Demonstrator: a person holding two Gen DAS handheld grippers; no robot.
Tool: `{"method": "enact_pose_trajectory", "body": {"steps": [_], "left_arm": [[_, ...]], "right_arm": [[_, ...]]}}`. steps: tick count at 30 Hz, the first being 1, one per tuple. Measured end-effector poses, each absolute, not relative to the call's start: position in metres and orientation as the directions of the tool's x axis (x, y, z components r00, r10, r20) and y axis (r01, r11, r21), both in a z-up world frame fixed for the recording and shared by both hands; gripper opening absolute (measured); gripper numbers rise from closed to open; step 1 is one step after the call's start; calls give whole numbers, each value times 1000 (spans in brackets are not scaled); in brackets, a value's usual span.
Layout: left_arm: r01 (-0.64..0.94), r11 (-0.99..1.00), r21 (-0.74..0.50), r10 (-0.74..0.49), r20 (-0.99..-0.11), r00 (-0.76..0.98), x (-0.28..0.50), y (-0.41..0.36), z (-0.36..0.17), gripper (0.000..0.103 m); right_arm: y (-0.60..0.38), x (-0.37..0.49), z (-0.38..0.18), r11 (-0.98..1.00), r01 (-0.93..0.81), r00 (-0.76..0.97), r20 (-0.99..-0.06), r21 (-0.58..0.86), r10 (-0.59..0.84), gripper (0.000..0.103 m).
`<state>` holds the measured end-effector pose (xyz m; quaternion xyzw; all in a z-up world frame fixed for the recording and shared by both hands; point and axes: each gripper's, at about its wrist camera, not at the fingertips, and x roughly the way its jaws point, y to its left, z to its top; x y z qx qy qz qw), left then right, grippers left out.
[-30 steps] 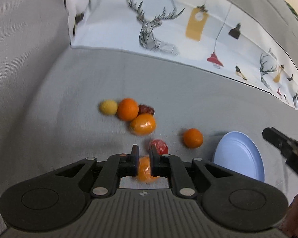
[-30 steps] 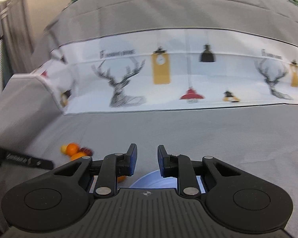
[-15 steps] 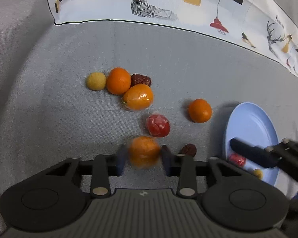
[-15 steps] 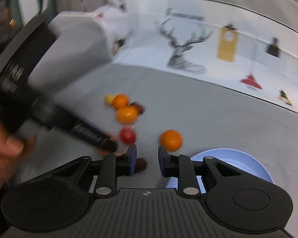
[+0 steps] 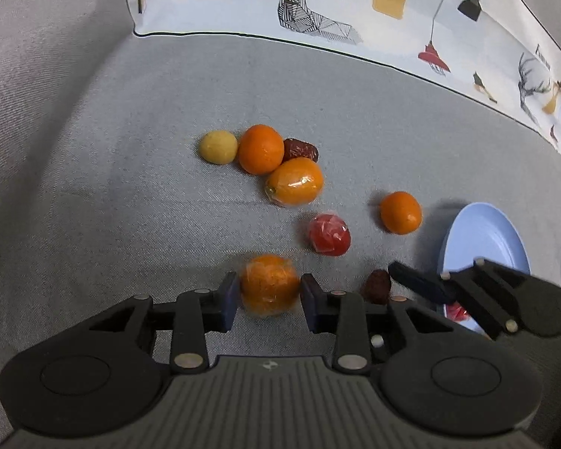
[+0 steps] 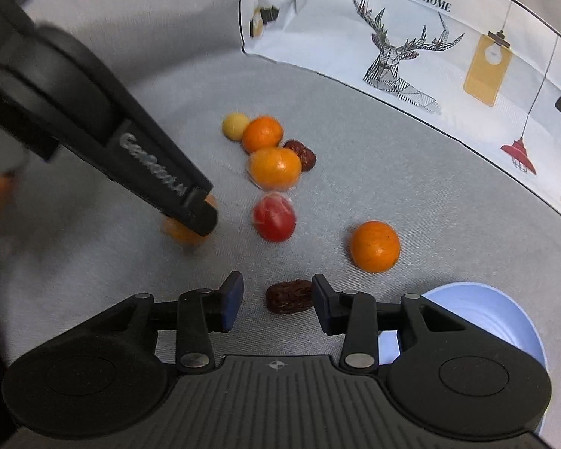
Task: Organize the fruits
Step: 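Grasp the plastic-wrapped orange fruit with the left tool while the right tool grasps a dark red date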
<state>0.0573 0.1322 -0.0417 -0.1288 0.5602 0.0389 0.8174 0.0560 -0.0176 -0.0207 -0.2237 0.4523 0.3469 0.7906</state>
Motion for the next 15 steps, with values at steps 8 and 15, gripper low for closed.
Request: {"method": "enact_pose_trajectory", "body": {"steps": [8,15], "left_arm": [[-179,974,-142,-70,-930,361,59,126,-43,39],[-156,981,-120,-54,-928,370,60,121,-40,40]], "right_arm": [[-16,62,-28,672,-739,353,-877,-48,325,43],[-19,59,-24,646,-762,338,-874,-36,349,12]]}}
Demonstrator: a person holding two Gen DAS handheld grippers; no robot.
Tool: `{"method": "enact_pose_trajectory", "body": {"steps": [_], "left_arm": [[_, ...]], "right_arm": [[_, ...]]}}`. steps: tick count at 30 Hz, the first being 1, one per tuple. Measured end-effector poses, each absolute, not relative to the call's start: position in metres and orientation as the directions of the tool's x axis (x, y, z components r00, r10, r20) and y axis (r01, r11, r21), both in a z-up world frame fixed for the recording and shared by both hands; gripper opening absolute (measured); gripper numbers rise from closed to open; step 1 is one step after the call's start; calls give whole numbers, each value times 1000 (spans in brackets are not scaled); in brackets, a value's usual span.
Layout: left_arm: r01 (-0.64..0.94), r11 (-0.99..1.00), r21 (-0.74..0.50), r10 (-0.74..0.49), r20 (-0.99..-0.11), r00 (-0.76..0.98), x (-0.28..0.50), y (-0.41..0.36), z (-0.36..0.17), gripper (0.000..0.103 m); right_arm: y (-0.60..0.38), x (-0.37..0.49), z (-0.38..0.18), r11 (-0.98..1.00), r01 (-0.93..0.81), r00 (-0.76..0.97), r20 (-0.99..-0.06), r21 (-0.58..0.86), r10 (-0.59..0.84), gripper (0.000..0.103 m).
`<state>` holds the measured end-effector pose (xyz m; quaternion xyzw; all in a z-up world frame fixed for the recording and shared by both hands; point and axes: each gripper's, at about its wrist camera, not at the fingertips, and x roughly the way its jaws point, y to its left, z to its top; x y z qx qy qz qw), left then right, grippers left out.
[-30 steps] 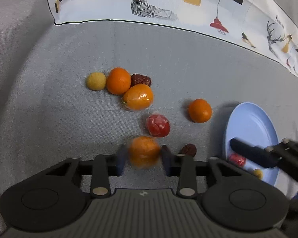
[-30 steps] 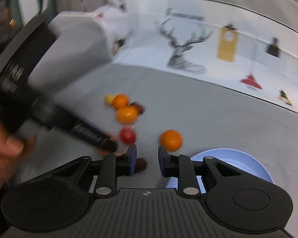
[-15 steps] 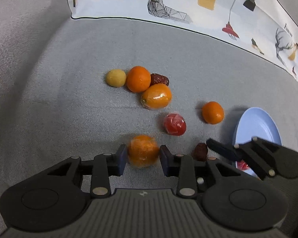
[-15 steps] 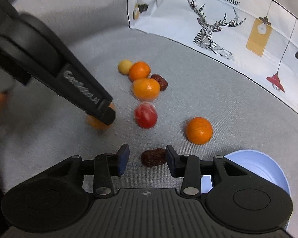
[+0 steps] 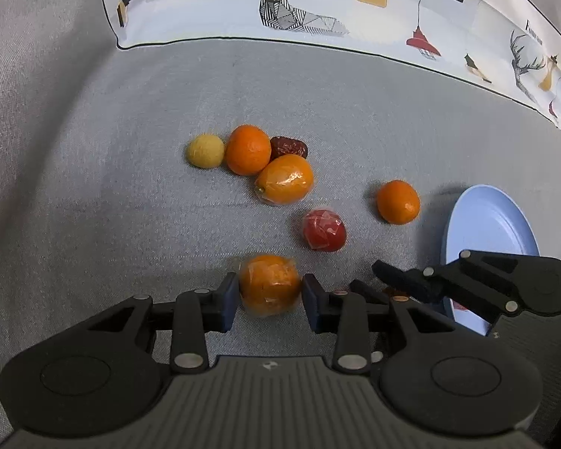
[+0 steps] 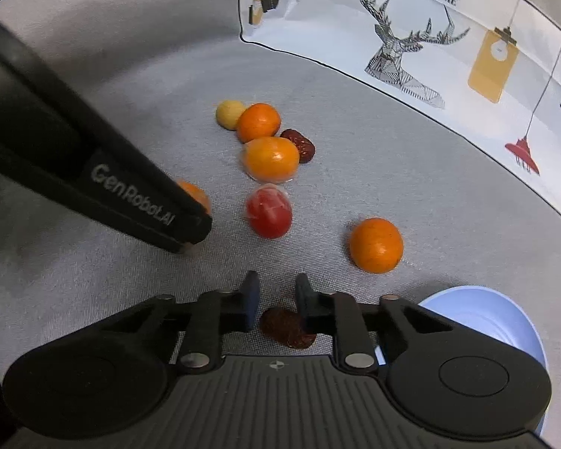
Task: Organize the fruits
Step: 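Grasp the plastic-wrapped orange fruit with the left tool while the right tool grasps a dark red date, then carry the wrapped orange fruit in the left tool and the date in the right tool over the plate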
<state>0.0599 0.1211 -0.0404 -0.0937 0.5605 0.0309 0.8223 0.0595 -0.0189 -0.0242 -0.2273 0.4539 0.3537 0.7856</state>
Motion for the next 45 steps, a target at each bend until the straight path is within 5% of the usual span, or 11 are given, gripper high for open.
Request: {"method": "enact_pose_trajectory", "body": {"steps": [7,20,22,24,26,32,35,45], "left_arm": [[-171,978,-119,-37,-906,421,55,121,-30,40],[-214,968,-131,-28,-903,429,49,132,-27,40],[-209,969,-132,-31,-905,425,50,131,-28,40],[-207,969,-134,-36,-907,420,51,131,-29,40],[-207,969,-137,-40,-908,417,52,132,-30,40],[-193,972,-136,-46,-910,413,53,130,-30,40],[-193,972,-137,-45,-909,414,52,131,-30,40],[-189,976,-112,-6,-873,488,45,125,-14,39]], "right_arm": [[-33,60,-9,672,-740,366,-846,-11,389,6],[-59,75,-8,726,-678,309,-849,120,428,12],[-56,74,-11,713,-691,295,-856,116,425,17],[-52,71,-12,694,-713,287,-861,101,421,39],[-47,67,-15,675,-736,302,-864,56,402,51],[-35,60,-27,625,-781,294,-887,-9,355,49],[-33,56,-26,607,-795,273,-887,11,373,34],[-54,53,21,651,-757,338,-814,64,473,34]]}}
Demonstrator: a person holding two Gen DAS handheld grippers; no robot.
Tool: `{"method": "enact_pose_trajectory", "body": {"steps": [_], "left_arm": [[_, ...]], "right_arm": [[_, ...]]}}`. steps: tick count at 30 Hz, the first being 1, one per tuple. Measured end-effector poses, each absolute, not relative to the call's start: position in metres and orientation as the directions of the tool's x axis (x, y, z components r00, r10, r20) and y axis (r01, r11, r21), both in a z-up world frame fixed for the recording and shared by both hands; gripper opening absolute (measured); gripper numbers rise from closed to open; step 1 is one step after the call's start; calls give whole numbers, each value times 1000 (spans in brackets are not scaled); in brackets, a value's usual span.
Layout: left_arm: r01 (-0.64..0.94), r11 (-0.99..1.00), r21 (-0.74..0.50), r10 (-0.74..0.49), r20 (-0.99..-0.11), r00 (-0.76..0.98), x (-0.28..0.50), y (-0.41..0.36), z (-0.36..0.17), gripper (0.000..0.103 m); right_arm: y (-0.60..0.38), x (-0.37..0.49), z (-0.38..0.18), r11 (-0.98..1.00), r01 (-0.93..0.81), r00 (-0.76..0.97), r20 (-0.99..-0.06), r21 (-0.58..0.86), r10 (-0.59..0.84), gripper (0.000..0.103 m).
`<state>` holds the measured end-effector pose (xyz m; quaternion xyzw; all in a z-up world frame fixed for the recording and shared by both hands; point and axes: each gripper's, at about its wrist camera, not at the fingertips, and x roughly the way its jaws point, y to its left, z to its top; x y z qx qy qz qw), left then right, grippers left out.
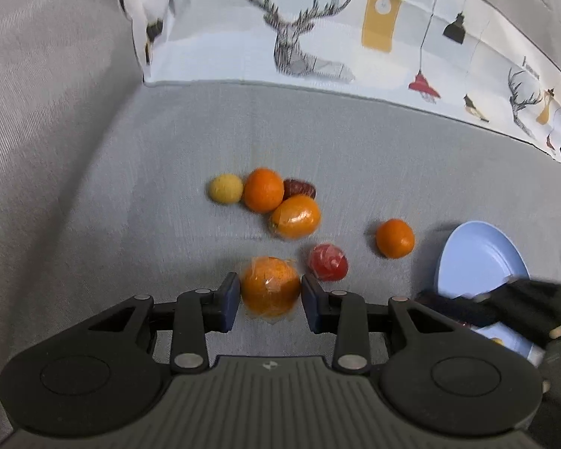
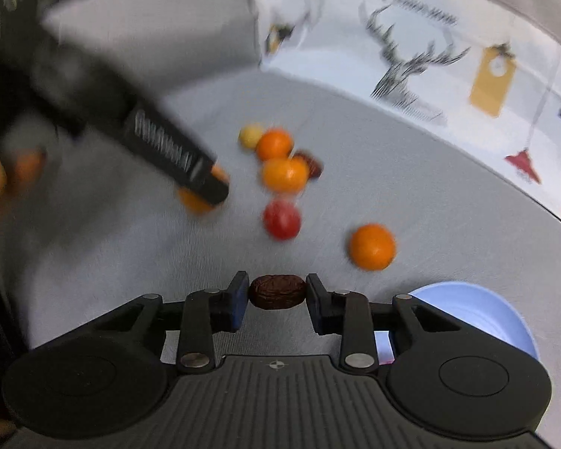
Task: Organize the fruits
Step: 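Carry the wrapped orange fruit in the left tool and the date in the right tool over the plate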
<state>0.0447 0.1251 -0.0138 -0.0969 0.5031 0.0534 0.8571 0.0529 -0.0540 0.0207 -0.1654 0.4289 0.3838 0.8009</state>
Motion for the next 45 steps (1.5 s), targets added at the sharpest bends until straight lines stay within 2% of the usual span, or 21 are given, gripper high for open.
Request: {"method": "enact_pose_trajectory", "body": {"steps": [6,9,12,14,25,32,33,35,38,40,43,45], "left_arm": [[-146,988,-60,39,-802,597,32,103,12,39],[-136,988,-72,35,-759,650,21,93,24,39],[-145,985,-97,27,-737,675,13,84,31,39],[-147,985,-93,32,-733,680,11,76,32,39],[-103,991,-80,12,-726,688,12,48,22,39],[29,995,-93,-85,-691,718,7,5,19,37],[58,994,-88,-102,-684,722,6,-2,19,36],[124,990,-70,-139,-669,730,4,-18,18,23],[206,978,-23,-173,-644,745,1,-38,15,22],[241,970,-18,-195,-649,735,0,-46,9,12],[254,967,-19,-200,-677,709,4,-52,-1,11],[236,969,-67,-217,-683,697,9,-45,-2,11]], "right_arm": [[-96,54,73,741,-670,493,-715,52,496,34],[-124,48,76,791,-611,571,-680,20,459,34],[-141,49,67,841,-541,592,-703,16,394,34],[-143,52,70,844,-536,615,-679,14,401,34],[-165,73,65,888,-461,641,-689,6,337,34],[-190,85,60,928,-371,647,-716,3,261,34],[-193,85,60,931,-366,650,-716,-2,254,34],[-197,85,59,934,-357,656,-716,-14,240,34],[-201,85,56,937,-348,658,-721,-35,217,34],[-203,86,55,939,-342,658,-724,-40,209,34],[-207,87,54,943,-331,654,-729,-36,202,34],[-208,88,52,944,-329,648,-735,-34,200,34]]}}
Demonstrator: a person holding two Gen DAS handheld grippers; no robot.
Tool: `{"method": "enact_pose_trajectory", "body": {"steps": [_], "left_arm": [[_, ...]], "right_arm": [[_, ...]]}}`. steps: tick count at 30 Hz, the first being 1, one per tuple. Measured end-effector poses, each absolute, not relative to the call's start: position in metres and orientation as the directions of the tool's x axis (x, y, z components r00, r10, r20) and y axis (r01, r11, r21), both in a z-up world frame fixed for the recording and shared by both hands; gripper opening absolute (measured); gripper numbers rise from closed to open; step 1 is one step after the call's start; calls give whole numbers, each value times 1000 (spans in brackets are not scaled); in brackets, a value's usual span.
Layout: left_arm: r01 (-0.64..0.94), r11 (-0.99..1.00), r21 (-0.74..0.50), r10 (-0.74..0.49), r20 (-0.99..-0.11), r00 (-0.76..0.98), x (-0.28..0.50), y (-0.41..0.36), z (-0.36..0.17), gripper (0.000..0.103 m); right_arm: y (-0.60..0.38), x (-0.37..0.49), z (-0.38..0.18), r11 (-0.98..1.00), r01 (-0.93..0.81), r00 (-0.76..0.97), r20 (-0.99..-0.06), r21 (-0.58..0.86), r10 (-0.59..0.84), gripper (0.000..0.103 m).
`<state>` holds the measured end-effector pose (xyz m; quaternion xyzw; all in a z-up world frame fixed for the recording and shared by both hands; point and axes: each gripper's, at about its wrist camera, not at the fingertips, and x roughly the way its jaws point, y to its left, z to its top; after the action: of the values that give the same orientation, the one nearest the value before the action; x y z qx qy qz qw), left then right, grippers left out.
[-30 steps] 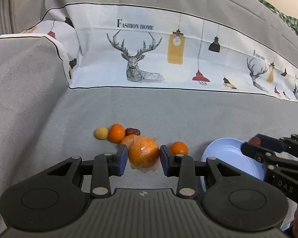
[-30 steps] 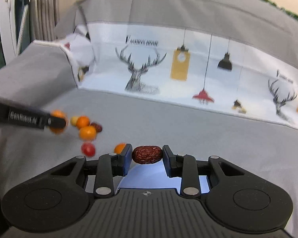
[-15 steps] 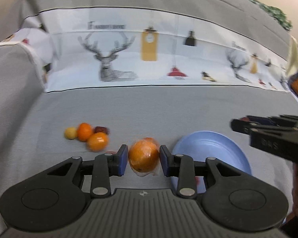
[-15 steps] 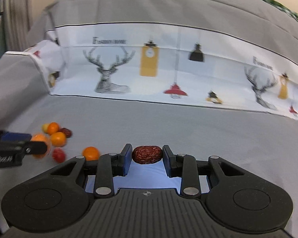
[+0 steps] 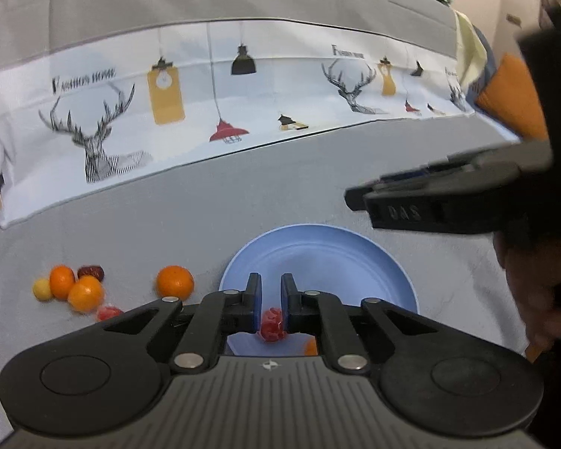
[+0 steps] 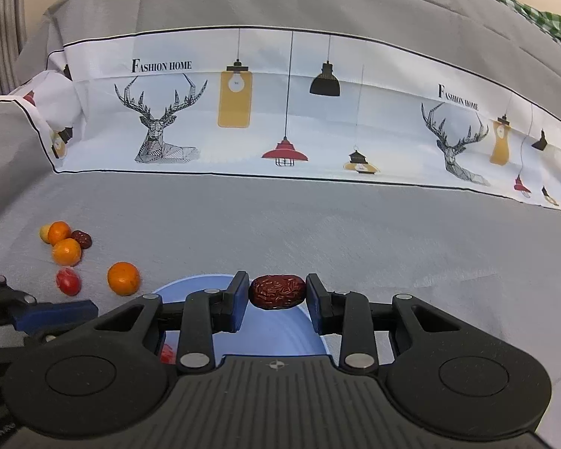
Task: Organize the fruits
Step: 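Carry the wrapped orange fruit in the left tool and the date in the right tool over the plate, then open the left tool over the plate while the right tool releases the date there, then move both tools back toward the remaining fruits, left tool reaching a small orange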
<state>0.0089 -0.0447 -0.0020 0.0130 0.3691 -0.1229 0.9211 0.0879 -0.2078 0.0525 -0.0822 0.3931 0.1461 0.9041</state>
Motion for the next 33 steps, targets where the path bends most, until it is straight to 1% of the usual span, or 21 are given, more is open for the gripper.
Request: {"method": "enact_pose_trajectory", "body": {"steps": [2,6,7,9,11,16,22,33], "left_arm": [[200,973,-119,-226,-686,692,14,-32,-1,11],[125,979,-159,-201,-701,684,22,-10,1,13],[109,980,-166,-195,-707,680,24,-6,0,13],[84,982,-171,-182,-715,675,25,-1,0,13],[69,982,-178,-177,-718,673,26,3,0,13],[75,984,-161,-169,-720,673,25,0,2,19],[102,986,-135,-168,-719,675,24,-7,1,19],[110,984,-143,-180,-714,676,22,-5,3,19]], "right_arm": [[-208,88,51,943,-331,641,-741,-34,199,34],[-204,91,42,936,-351,580,-789,-16,204,36],[-203,91,40,936,-352,572,-796,-21,197,38],[-203,91,40,938,-345,578,-793,-22,194,49],[-204,92,42,944,-330,584,-788,-11,196,52],[-206,92,41,947,-320,583,-791,-15,184,52],[-205,92,40,947,-320,586,-791,-24,177,54],[-202,90,42,945,-323,612,-771,-43,174,54]]}}
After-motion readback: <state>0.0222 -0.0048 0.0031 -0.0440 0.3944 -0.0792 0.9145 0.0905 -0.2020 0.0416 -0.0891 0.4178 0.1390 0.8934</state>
